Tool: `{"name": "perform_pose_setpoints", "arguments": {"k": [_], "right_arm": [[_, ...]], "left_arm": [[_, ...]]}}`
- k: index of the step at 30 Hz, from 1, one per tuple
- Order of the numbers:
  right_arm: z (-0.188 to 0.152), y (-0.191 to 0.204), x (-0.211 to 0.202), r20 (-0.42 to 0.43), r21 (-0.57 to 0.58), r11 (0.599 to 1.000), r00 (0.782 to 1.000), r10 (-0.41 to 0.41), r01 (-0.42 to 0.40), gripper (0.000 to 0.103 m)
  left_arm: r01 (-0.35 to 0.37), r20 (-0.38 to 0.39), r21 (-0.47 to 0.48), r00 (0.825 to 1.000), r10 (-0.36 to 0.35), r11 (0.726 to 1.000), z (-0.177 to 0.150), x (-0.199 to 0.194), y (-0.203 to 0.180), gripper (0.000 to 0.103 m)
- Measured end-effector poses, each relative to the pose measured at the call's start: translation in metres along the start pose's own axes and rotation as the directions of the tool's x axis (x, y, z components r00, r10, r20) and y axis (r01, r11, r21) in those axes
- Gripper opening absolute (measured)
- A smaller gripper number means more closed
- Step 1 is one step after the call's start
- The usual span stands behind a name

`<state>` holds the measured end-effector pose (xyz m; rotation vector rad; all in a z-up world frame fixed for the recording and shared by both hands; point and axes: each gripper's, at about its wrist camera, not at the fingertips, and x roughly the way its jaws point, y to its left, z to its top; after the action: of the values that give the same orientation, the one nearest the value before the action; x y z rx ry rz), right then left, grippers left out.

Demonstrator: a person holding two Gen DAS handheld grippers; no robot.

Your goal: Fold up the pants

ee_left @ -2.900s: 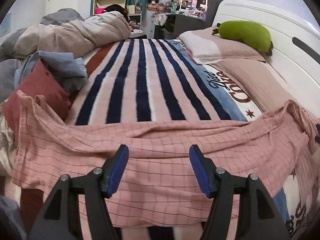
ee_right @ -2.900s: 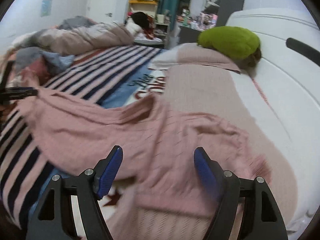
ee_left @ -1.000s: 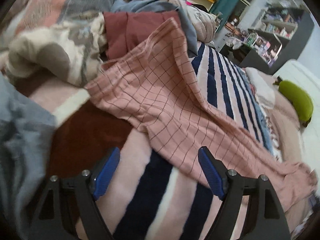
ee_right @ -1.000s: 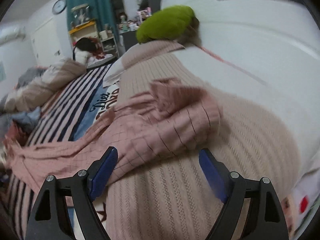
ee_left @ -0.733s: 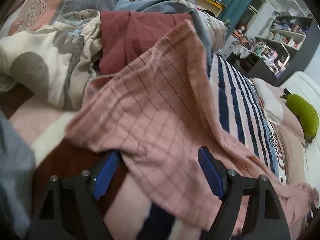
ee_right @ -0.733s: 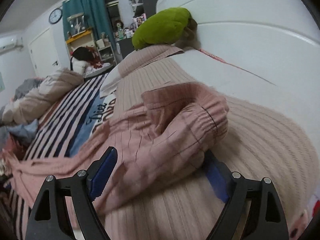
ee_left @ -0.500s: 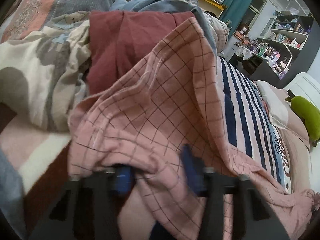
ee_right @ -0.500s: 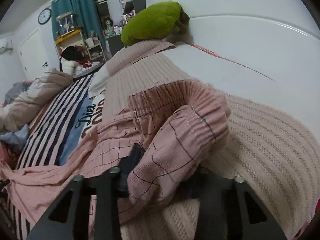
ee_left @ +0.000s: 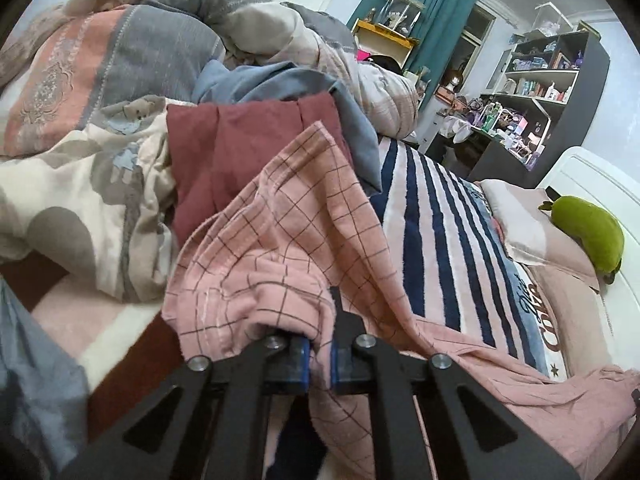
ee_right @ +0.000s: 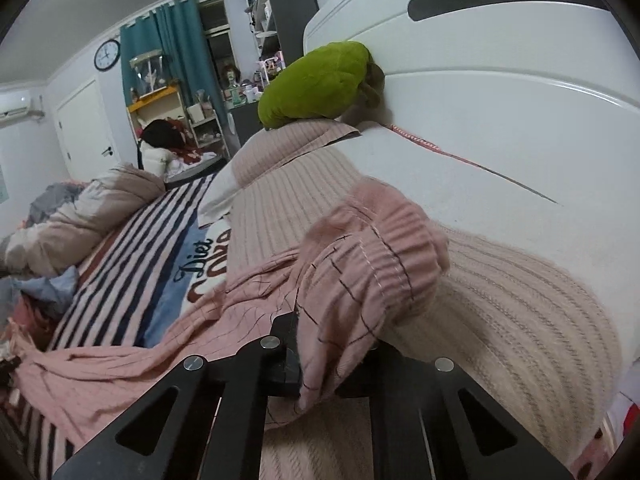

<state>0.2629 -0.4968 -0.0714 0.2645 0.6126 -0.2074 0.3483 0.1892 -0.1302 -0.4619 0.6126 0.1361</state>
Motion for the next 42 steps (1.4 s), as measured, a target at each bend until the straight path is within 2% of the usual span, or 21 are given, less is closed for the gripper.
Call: {"name": "perform_pose_setpoints", "arguments": {"k": [12, 25, 31, 38, 40, 42], "right_arm": [[-0.003, -0.005, -0.059, 0.014, -0.01, 1.0, 1.0, 0.014, -0.014, 0.002], [-0.04, -0.038, -0.137, -0.04, 0.035, 0.999, 0.999, 0.017, -0.016, 0.002], [-0.05, -0.044, -0.164, -0.057, 0.041, 0.999, 0.998, 0.022, -0.019, 0.002], [-0.073, -0.054, -0.156, -0.152, 0.035, 0.999, 0.988, -0.014, 0.02, 0.004], [-0.081, -0.055, -0.152, -0.178, 0.015, 0.999, 0.984, -0.03, 0.033, 0.009], [-0.088, -0.053, -0.15, -0.201, -0.019, 0.998, 0.978, -0.054, 0.052, 0.018]], "left_arm": [[0.013, 0.031, 0.046, 0.999, -0.014, 0.999, -0.006, -0.084, 0.008, 0.004], [0.009, -0.061, 0.08, 0.998, -0.004, 0.997, -0.048, -0.173, 0.039, 0.004], [-0.01, -0.102, 0.076, 0.995, 0.018, 0.997, -0.068, -0.194, 0.054, 0.004], [-0.052, -0.204, 0.103, 0.976, 0.073, 0.993, -0.099, -0.182, 0.064, 0.006], [-0.075, -0.236, 0.127, 0.966, 0.104, 0.989, -0.104, -0.179, 0.065, 0.015], [-0.112, -0.24, 0.159, 0.959, 0.149, 0.981, -0.108, -0.181, 0.065, 0.039]]}}
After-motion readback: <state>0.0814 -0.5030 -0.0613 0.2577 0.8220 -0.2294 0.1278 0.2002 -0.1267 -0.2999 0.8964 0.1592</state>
